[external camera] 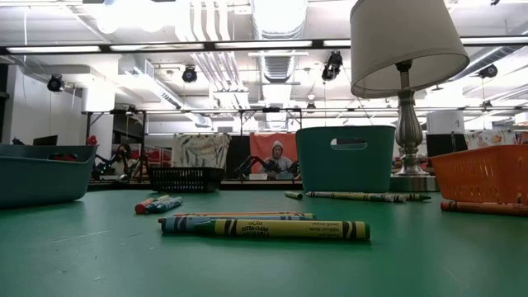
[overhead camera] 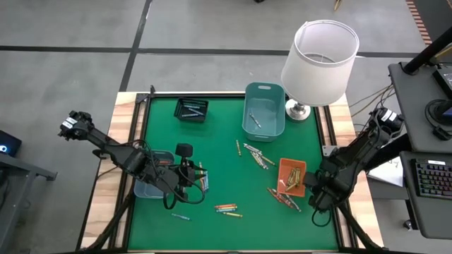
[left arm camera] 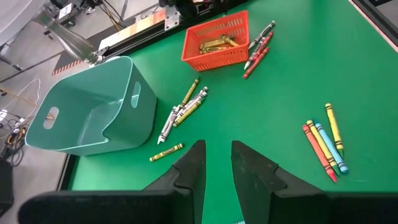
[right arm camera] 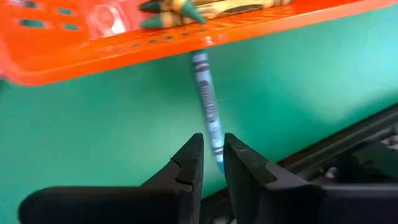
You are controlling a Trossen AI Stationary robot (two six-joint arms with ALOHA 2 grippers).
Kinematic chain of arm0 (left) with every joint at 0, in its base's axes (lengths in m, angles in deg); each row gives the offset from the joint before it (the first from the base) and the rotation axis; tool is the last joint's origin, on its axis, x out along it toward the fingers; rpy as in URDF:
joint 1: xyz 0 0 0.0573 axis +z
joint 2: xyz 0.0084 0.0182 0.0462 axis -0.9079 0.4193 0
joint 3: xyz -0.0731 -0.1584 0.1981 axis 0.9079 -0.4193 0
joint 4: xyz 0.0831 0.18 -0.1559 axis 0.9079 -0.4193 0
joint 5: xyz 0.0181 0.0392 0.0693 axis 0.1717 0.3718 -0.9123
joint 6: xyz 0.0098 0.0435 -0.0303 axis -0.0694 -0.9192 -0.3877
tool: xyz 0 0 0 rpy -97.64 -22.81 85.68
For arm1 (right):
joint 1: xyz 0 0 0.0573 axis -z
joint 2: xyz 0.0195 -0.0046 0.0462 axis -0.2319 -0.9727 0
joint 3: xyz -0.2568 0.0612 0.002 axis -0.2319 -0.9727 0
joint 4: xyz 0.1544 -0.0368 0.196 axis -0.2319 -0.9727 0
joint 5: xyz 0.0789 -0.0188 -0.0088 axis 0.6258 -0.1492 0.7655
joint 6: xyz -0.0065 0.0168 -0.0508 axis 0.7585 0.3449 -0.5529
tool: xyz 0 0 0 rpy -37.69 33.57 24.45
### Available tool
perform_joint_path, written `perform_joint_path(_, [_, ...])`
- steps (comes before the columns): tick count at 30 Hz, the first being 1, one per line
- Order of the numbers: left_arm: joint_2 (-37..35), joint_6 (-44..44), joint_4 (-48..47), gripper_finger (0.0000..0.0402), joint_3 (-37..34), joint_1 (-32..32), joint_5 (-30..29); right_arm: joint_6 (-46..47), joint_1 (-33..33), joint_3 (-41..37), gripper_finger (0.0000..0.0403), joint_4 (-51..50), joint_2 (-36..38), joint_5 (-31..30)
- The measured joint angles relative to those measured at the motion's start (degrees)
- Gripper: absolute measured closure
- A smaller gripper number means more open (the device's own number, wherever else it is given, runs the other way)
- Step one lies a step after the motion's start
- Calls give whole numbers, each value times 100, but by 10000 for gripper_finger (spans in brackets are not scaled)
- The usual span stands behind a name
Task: Sort crayons
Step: Put the blue crayon into the black bin
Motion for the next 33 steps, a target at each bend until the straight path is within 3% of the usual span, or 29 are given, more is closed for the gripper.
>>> perform_joint_path(11, [0,7,-4,342,0,-1,0,-793,0,-15,321,71,-176,-371])
perform_joint_path(18, [0,6,-4,342,0,-1,0,-768,2,-20,321,112,-205,-338])
perform_joint_path(24, [0,5,-14,342,50,0,0,-95,0,-20,321,175,-345,-327])
perform_joint_path(33, [-2,-138,-6,342,173,0,0,-535,32,-26,321,167,-493,-302])
